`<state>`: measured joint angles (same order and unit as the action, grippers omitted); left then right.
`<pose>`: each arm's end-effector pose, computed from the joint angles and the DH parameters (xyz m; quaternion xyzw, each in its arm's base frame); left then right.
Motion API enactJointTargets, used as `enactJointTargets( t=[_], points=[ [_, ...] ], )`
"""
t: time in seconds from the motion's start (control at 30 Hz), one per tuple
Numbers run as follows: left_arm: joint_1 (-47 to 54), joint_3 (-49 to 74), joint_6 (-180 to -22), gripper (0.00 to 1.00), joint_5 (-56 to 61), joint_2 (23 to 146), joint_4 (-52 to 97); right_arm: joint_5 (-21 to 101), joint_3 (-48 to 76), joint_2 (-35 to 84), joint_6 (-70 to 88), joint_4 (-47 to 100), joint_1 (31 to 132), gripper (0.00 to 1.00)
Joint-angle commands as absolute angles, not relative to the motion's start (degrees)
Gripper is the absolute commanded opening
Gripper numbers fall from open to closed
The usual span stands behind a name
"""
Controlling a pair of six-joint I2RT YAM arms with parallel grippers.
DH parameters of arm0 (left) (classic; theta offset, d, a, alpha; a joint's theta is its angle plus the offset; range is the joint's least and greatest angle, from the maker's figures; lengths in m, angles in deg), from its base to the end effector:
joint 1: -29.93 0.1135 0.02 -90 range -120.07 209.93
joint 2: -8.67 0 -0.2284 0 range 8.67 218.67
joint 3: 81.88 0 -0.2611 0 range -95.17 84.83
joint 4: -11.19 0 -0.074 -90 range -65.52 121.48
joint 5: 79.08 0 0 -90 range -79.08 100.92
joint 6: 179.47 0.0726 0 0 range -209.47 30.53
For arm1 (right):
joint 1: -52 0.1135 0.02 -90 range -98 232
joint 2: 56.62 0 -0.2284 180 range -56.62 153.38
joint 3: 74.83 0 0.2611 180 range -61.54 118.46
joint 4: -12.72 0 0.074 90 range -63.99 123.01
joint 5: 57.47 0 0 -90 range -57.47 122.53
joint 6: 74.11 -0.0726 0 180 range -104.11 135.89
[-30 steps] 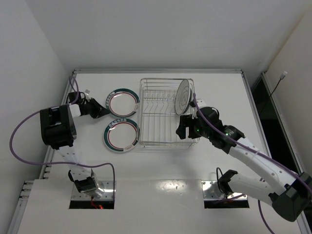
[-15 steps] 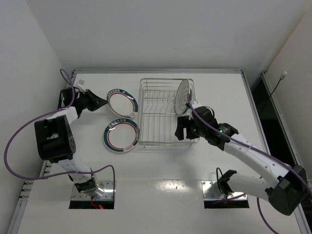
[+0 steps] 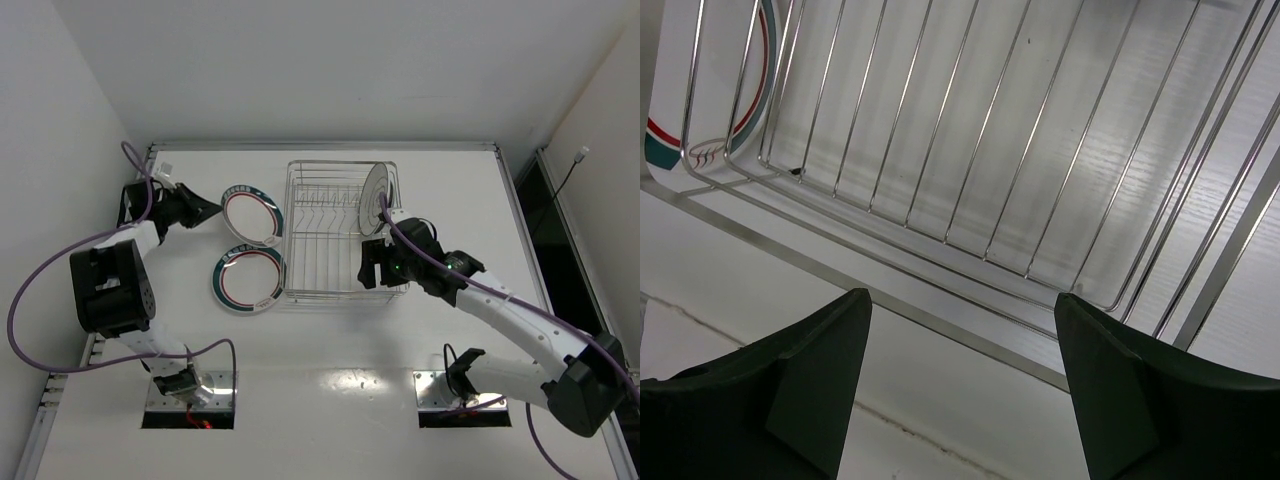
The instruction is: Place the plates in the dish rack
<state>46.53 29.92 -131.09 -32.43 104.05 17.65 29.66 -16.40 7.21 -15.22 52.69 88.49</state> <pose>0.3777 0.0606 0.1514 -0.2461 0.8005 -0.4129 0.3579 0.2290 0.1649 0.1897 -0.0339 0.9242 0.1919 0.3283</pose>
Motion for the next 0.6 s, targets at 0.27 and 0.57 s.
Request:
enactJointTargets(
  t=[0.27, 0.57],
  points=[
    [46.89, 25.34, -126.73, 0.0, -28.02, 112.64, 28.52, 30.16, -13.82, 6.93, -15.75, 51.67, 88.21, 0.71],
    [46.89, 23.66, -124.63, 0.0, -24.94, 116.25, 32.22, 30.16, -13.82, 6.93, -15.75, 51.67, 88.21, 0.71]
  ],
)
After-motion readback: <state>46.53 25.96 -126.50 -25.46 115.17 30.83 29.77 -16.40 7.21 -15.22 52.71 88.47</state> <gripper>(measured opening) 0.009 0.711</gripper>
